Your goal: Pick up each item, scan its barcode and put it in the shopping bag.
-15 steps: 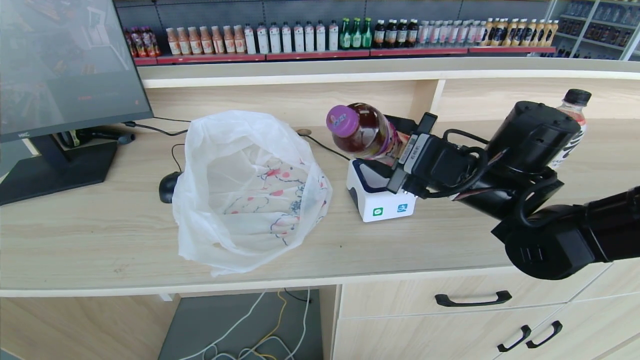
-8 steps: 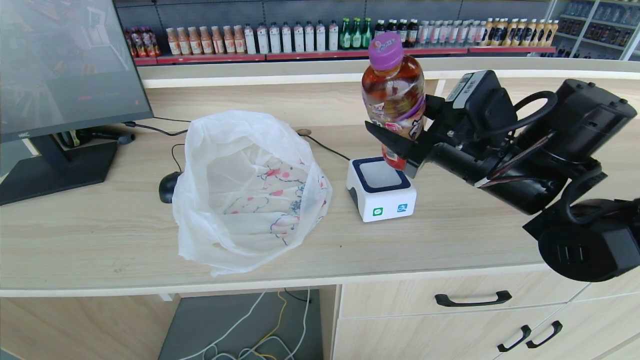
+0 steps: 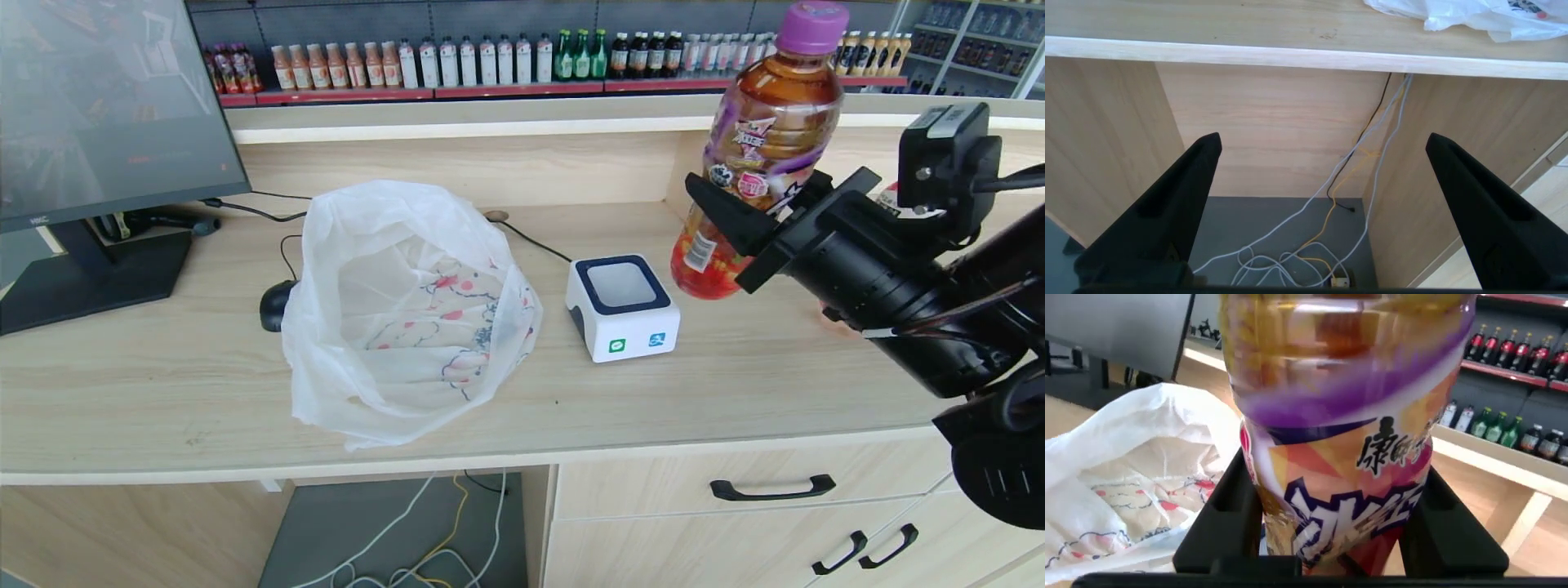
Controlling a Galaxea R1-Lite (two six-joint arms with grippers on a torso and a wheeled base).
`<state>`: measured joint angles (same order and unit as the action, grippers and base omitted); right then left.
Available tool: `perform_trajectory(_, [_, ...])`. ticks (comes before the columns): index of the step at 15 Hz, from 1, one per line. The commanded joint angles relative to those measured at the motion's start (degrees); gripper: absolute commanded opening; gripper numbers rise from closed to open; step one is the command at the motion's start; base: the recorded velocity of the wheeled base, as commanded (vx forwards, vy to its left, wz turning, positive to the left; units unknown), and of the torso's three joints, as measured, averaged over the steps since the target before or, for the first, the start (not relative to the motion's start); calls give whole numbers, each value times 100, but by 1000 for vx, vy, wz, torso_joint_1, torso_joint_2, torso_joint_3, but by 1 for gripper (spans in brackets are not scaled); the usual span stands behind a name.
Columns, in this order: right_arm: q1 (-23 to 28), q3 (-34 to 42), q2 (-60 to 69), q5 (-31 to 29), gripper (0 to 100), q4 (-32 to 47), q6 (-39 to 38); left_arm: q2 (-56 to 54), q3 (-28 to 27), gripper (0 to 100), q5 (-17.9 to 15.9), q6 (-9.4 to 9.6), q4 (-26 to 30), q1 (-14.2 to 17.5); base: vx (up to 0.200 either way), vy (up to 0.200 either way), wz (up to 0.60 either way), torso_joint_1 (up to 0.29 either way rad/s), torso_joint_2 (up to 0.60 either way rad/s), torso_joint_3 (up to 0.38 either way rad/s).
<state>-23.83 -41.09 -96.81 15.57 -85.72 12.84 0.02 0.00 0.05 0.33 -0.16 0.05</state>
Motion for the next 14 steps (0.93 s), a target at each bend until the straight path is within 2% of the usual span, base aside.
perform_trajectory(1, [107, 506, -84, -291, 0, -428, -370, -2, 0, 100, 4, 2, -2, -5, 0, 0, 0, 0, 0, 0])
perform_trajectory(6, [502, 778, 13, -651, 0, -428, -422, -2, 0, 100, 4, -7, -2, 4, 0, 0, 0, 0, 0, 0])
perform_trajectory(7, [529, 866, 83, -810, 0, -428, -431, -2, 0, 100, 4, -7, -2, 4, 0, 0, 0, 0, 0, 0])
perform_trajectory(8, [511, 972, 136, -1223, 0, -428, -475, -2, 0, 100, 4, -7, -2, 4, 0, 0, 0, 0, 0, 0])
perform_trajectory(12, [485, 1077, 153, -1662, 0, -428, -484, -2, 0, 100, 4, -15, -2, 4, 0, 0, 0, 0, 0, 0])
perform_trajectory(14, [450, 1086, 144, -1697, 0, -428, -581, -2, 0, 100, 4, -24, -2, 4, 0, 0, 0, 0, 0, 0])
